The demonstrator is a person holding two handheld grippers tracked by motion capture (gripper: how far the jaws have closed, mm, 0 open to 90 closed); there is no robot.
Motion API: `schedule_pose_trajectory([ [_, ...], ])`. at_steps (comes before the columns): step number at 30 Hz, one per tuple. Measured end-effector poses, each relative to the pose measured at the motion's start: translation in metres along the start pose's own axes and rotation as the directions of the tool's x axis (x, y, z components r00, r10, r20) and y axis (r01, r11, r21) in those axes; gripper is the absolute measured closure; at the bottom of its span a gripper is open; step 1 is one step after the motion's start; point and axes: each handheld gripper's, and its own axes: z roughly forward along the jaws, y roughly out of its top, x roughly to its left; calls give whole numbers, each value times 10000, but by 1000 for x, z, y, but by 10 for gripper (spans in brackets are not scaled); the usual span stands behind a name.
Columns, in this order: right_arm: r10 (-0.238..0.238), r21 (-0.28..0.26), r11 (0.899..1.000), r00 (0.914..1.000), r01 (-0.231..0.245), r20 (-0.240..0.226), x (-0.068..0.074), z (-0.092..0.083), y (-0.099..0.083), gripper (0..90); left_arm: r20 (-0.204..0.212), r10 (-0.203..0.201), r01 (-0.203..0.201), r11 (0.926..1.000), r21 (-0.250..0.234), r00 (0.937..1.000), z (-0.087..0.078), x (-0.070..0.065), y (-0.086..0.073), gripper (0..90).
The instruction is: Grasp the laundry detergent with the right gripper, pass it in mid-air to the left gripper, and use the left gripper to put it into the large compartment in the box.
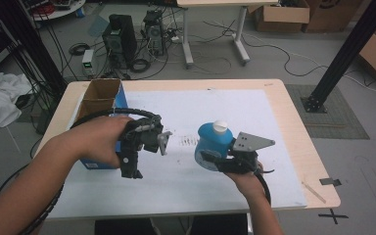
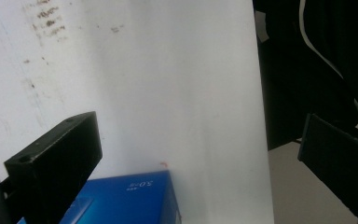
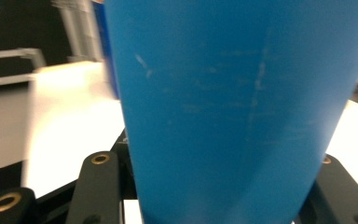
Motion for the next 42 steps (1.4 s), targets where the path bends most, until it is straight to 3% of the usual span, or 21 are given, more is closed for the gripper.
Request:
schedule_pose_trajectory([
  [2,-355,166,9992,9974,366,-630,2,2,4,468,35,-25,25,10000,-2,10000,-2,1,2,0],
  [3,-355,166,9992,9974,366,-630,2,2,4,468,-2,6,-6,10000,-15,10000,-2,2,3,0],
  [5,-774,427,9956,9894,832,-1227,5,7,8,469,10,28,-28,10000,-8,10000,-3,4,6,0],
  [7,-827,515,9946,9875,903,-1339,6,9,9,469,51,9,-9,10000,-2,10000,-3,5,8,0],
  [10,-998,511,9924,9754,1119,-1963,9,15,10,470,106,27,-27,10000,43,9999,-3,6,10,0],
  [12,-1044,479,9920,9728,1166,-2066,10,17,10,470,117,7,-7,10000,67,9999,-3,6,11,0],
  [13,-1078,403,9919,9650,1207,-2392,12,22,9,470,125,16,-17,10000,59,9999,-4,7,11,0],
  [14,-1078,403,9919,9650,1207,-2392,12,22,9,470,141,3,-3,10000,4,9999,-4,7,12,0],
  [16,-1149,372,9908,9538,1302,-2776,16,30,8,470,184,28,-27,10000,-17,9998,-4,6,14,0],
  [17,-1149,372,9908,9538,1302,-2776,16,30,8,470,218,23,-22,10000,-19,9998,-4,6,15,0],
  [20,-1237,408,9888,9403,1438,-3172,22,43,7,470,270,12,-11,10000,-41,9996,-4,7,18,0],
  [21,-1237,408,9888,9403,1438,-3172,22,43,7,470,284,-14,16,10000,-44,9996,-4,7,19,0],
  [22,-1274,409,9879,9337,1495,-3347,24,50,7,469,299,-13,14,10000,-17,9996,-4,7,21,0],
  [25,-1305,378,9876,9309,1523,-3412,26,55,6,469,379,15,-13,10000,-55,9993,-3,6,24,0],
  [35,-1392,383,9851,9078,1677,-3955,36,82,9,468,469,-471,480,9987,-177,9978,-1,4,30,1],
  [42,-1435,337,9846,9032,1715,-4046,41,90,12,468,525,-656,671,9973,-287,9965,0,4,35,0],
])
